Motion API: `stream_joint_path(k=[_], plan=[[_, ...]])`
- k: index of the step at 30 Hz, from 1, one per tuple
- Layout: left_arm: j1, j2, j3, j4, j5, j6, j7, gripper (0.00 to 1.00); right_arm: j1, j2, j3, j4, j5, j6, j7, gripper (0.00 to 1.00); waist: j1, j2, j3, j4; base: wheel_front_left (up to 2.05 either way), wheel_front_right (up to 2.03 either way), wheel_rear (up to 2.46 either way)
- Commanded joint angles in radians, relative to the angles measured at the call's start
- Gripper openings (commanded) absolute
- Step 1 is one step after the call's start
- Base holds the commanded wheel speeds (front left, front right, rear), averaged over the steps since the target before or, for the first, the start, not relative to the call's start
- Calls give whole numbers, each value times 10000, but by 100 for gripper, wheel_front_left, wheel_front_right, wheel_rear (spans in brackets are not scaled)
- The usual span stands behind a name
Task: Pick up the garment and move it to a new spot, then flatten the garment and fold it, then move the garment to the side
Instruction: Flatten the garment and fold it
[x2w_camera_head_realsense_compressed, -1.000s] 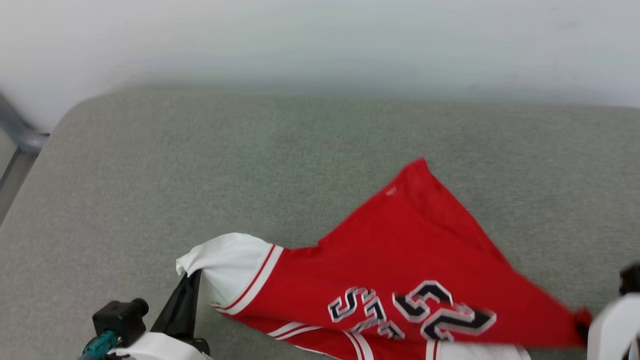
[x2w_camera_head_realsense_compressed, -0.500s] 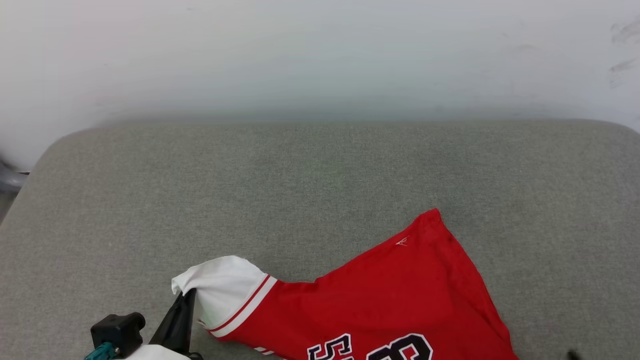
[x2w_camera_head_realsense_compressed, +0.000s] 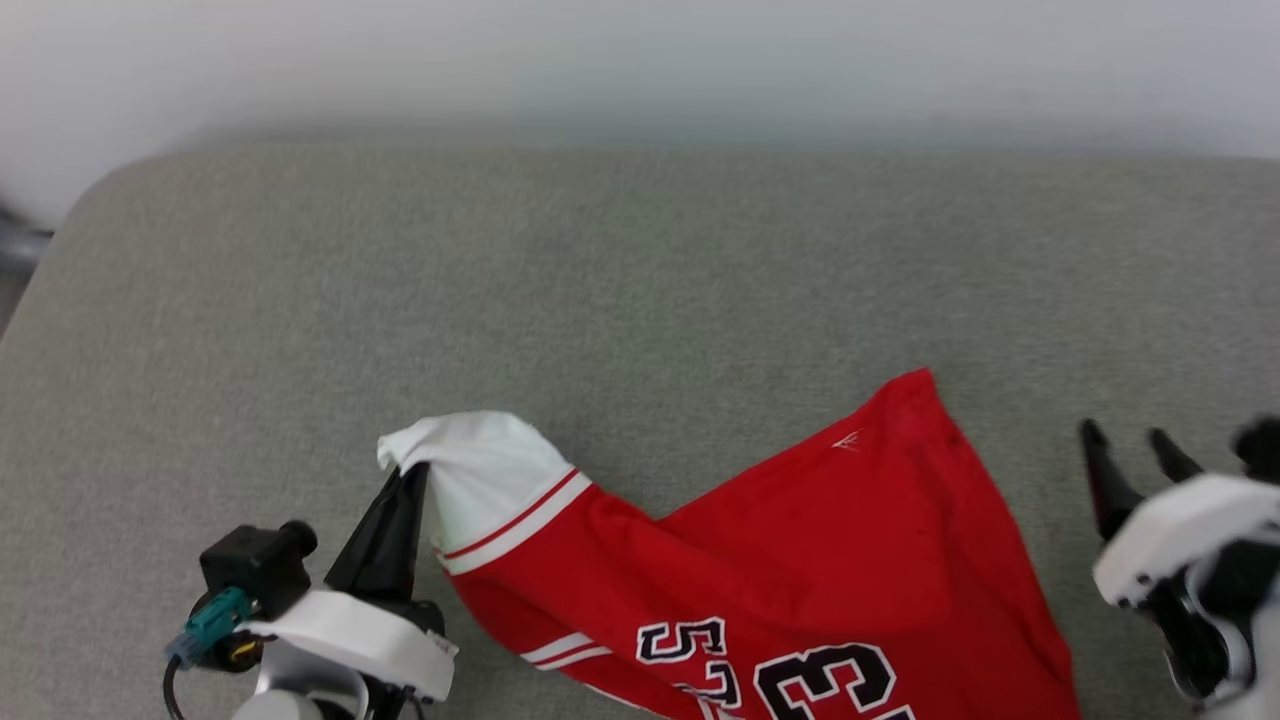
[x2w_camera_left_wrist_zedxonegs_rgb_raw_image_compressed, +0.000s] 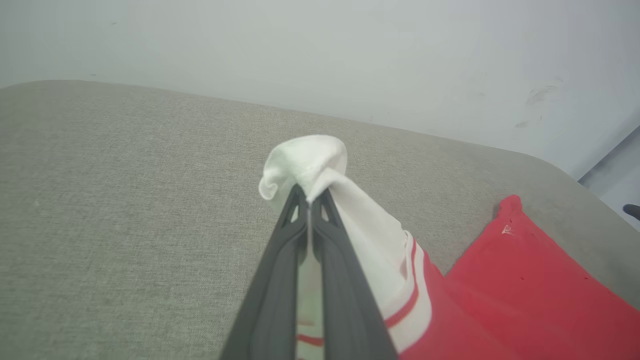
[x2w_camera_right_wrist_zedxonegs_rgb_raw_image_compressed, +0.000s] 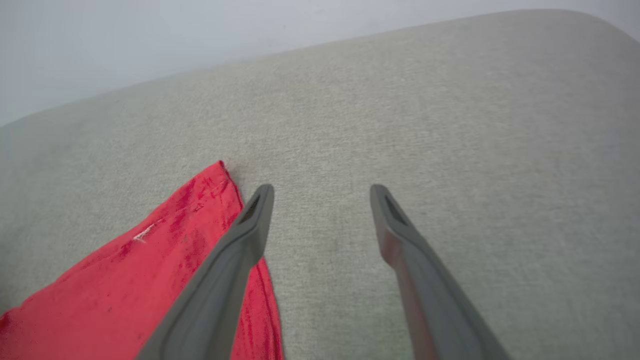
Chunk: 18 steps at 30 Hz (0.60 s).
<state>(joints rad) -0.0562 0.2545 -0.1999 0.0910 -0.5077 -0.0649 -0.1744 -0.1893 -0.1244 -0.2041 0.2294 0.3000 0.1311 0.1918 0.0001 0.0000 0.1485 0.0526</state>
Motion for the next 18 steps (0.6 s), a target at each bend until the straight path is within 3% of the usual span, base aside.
stream_joint_path(k=[1,6,7,10,15,18], plan=[[-291,-40,-58,64,44,-72,-118,0,-561,-237,499,162,180,-4,755,100,-1,0,588,428,0,0,0],[-936,-204,-300,184,118,-240,-340,0,-2092,-1293,1957,163,709,-6,3726,100,-1,0,1236,842,0,0,0],[-936,-204,-300,184,118,-240,-340,0,-2092,-1293,1957,163,709,-6,3726,100,-1,0,1236,842,0,0,0],[-1325,-294,-431,259,118,-308,-498,0,-2988,-1757,2791,69,876,-7,5257,100,-1,0,1664,1077,0,0,0],[-1727,-347,-570,357,141,-401,-641,0,-3550,-2054,3549,609,829,-6,6120,100,-1,0,2051,1281,0,0,0],[-1859,-404,-648,511,78,-471,-730,0,-3117,-1944,4101,1726,1207,-3,7114,100,-1,0,2121,1346,0,0,0]])
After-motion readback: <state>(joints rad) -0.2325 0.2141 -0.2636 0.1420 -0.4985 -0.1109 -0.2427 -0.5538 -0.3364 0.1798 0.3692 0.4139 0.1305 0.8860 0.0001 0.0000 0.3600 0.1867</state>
